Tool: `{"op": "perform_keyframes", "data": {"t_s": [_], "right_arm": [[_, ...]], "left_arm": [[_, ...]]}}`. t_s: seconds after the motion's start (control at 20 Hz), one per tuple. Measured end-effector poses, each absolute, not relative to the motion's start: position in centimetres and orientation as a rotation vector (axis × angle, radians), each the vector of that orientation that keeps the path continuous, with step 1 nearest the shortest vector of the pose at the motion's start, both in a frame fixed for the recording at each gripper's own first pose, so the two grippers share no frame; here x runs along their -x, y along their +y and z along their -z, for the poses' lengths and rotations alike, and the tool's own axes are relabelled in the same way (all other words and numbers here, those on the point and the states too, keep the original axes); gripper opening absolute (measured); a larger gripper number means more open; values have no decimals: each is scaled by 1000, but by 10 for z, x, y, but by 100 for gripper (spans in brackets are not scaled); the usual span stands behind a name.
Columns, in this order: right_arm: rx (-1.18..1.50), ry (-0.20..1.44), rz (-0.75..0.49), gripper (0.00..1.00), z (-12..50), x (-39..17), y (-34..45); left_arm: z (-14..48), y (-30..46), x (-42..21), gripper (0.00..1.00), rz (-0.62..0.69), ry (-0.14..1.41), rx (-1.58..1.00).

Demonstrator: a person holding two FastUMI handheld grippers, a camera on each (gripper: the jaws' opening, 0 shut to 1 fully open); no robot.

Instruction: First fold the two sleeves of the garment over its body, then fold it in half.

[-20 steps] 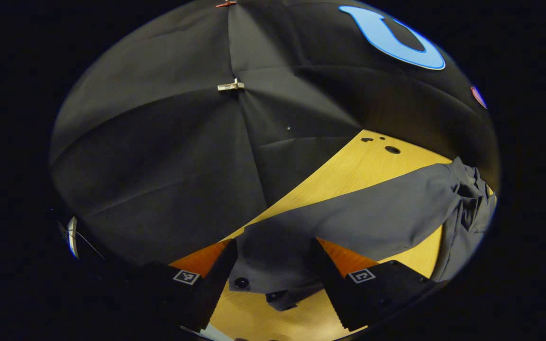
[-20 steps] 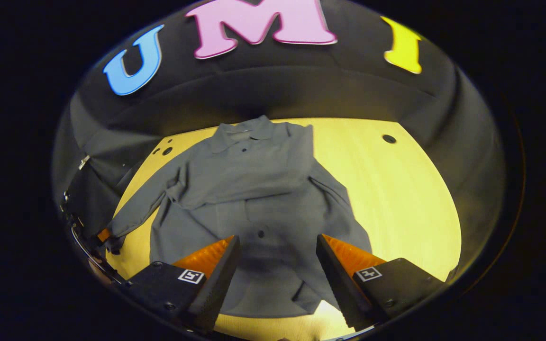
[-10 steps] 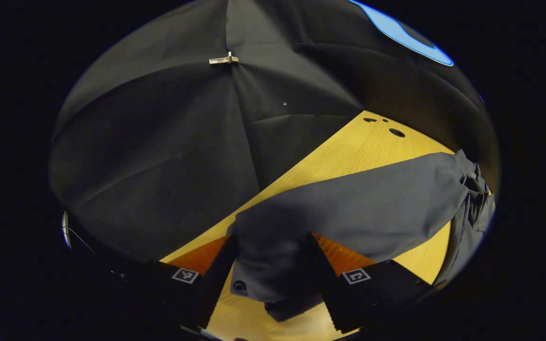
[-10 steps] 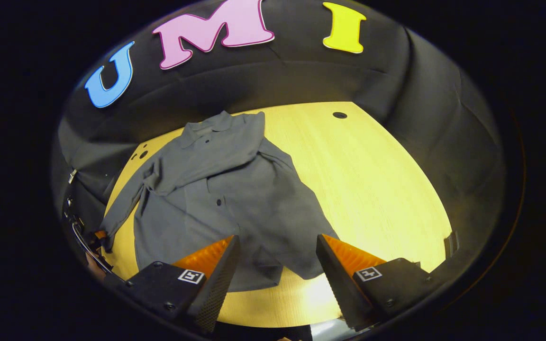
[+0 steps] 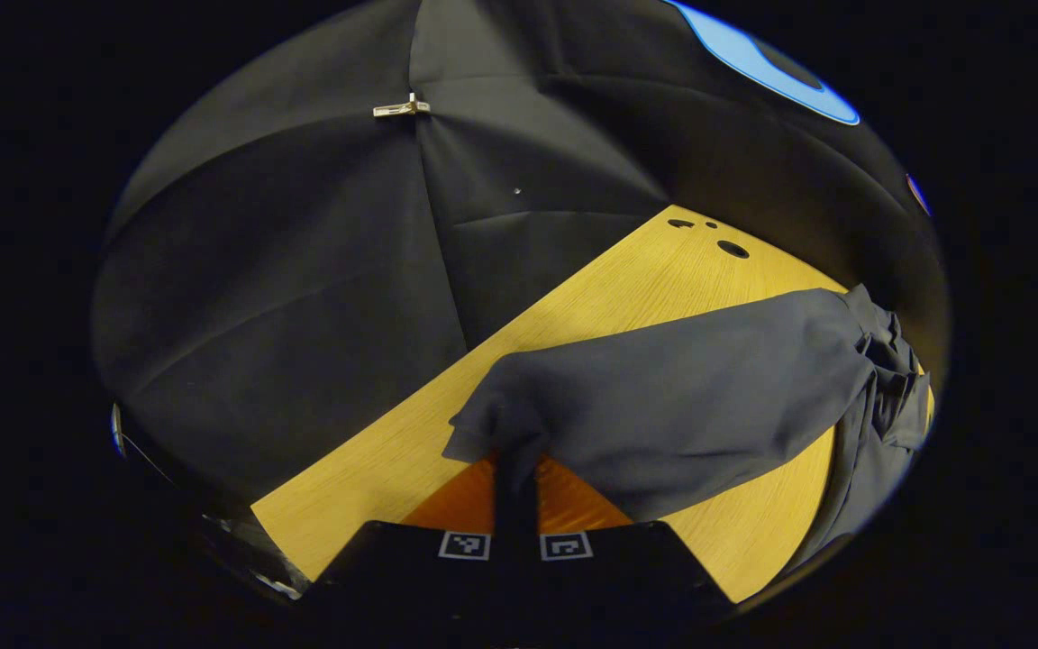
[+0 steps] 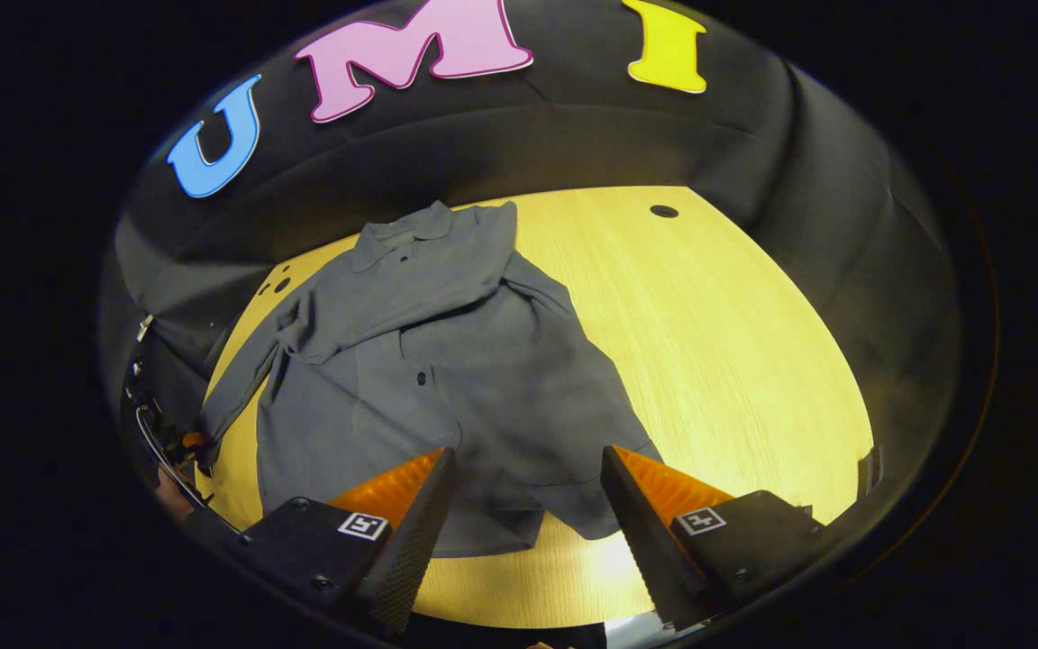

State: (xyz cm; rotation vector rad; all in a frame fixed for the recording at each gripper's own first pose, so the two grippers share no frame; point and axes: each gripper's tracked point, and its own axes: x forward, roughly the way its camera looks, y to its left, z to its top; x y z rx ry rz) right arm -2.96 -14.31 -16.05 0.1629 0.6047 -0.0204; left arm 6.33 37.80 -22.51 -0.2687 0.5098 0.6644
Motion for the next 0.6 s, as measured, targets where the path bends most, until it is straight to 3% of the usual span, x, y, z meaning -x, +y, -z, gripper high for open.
{"op": "perform_keyframes", "data": {"t_s": [0.35,0.6], "right_arm": [[-165,622,10,99,174,32,-158],[-207,627,27,99,180,33,-173]], "left_arm": [[157,344,-80,5,-641,411,308],[76,291,-124,5,-519,286,286]]}}
